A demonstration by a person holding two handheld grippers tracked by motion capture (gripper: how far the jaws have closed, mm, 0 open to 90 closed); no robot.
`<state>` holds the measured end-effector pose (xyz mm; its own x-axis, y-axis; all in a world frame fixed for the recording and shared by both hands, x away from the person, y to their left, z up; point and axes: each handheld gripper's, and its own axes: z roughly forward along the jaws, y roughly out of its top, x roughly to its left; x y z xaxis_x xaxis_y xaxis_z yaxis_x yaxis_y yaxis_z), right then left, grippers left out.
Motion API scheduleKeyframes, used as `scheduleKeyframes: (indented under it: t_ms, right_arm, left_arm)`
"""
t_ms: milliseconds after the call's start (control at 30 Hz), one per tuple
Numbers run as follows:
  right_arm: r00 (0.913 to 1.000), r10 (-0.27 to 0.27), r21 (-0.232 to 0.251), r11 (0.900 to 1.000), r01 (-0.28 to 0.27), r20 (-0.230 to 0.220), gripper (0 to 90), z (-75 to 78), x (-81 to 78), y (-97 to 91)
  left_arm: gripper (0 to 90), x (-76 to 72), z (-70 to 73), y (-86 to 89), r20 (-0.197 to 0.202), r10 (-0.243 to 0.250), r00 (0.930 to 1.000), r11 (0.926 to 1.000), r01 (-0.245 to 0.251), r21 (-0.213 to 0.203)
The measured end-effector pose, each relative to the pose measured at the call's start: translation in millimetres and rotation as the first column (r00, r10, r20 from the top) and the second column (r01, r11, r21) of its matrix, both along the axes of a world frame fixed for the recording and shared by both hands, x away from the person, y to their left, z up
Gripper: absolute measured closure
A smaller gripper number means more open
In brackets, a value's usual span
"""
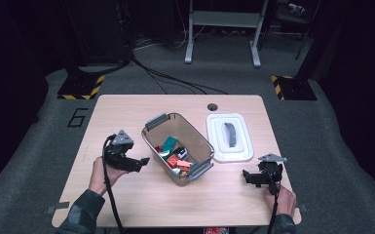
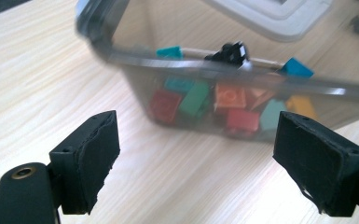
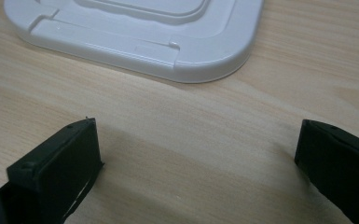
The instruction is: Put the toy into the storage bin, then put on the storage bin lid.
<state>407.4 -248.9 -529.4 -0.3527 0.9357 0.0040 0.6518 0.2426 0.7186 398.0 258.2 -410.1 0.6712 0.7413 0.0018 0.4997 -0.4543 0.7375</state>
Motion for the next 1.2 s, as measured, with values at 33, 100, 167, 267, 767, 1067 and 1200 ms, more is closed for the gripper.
scheduleKeyframes:
  t_ms: [33, 100, 167, 267, 767, 1067, 1200]
  right_arm:
    - [1.0000, 0.006, -0.007, 1.0000, -0.006, 0.001, 0.0, 0.0, 0.0, -0.7]
    - [1.0000, 0.000, -0.003, 1.0000, 0.000, 0.000, 0.0, 0.0, 0.0, -0.2]
    - [1.0000, 0.001, -0.001, 1.0000, -0.001, 0.000, 0.0, 0.0, 0.0, 0.0]
    - [1.0000, 0.001, 0.000, 1.0000, -0.001, 0.000, 0.0, 0.0, 0.0, 0.0]
    - [1.0000, -0.001, -0.003, 1.0000, 0.001, 0.000, 0.0, 0.0, 0.1, -0.1]
    - [0.9999, 0.011, -0.001, 0.9999, -0.011, -0.004, 0.0, 0.1, -0.6, -1.4]
    - [0.9999, 0.010, -0.002, 0.9999, -0.010, -0.004, 0.0, 0.2, -0.8, -1.4]
  left_arm:
    - [13.5, -1.2, -3.4, 3.6, 0.000, 0.008, 1.0000, 0.9999, -0.008, -0.008]
    - [13.4, -2.2, -11.4, 11.4, -0.004, 0.031, 0.9995, 0.9995, -0.031, -0.004]
    - [12.7, -2.6, -21.7, 20.1, -0.010, 0.055, 0.9985, 0.9985, -0.055, -0.003]
    - [10.3, -2.7, -37.7, 34.0, -0.044, 0.100, 0.9940, 0.9950, -0.100, 0.003]
    - [6.5, -1.3, -98.2, 82.1, -0.111, 0.249, 0.9621, 0.9668, -0.254, -0.031]
    - [5.8, -2.3, -119.8, 94.4, -0.035, 0.272, 0.9616, 0.9611, -0.273, -0.038]
    - [3.8, 3.6, -120.4, 93.2, -0.021, 0.208, 0.9778, 0.9780, -0.208, 0.009]
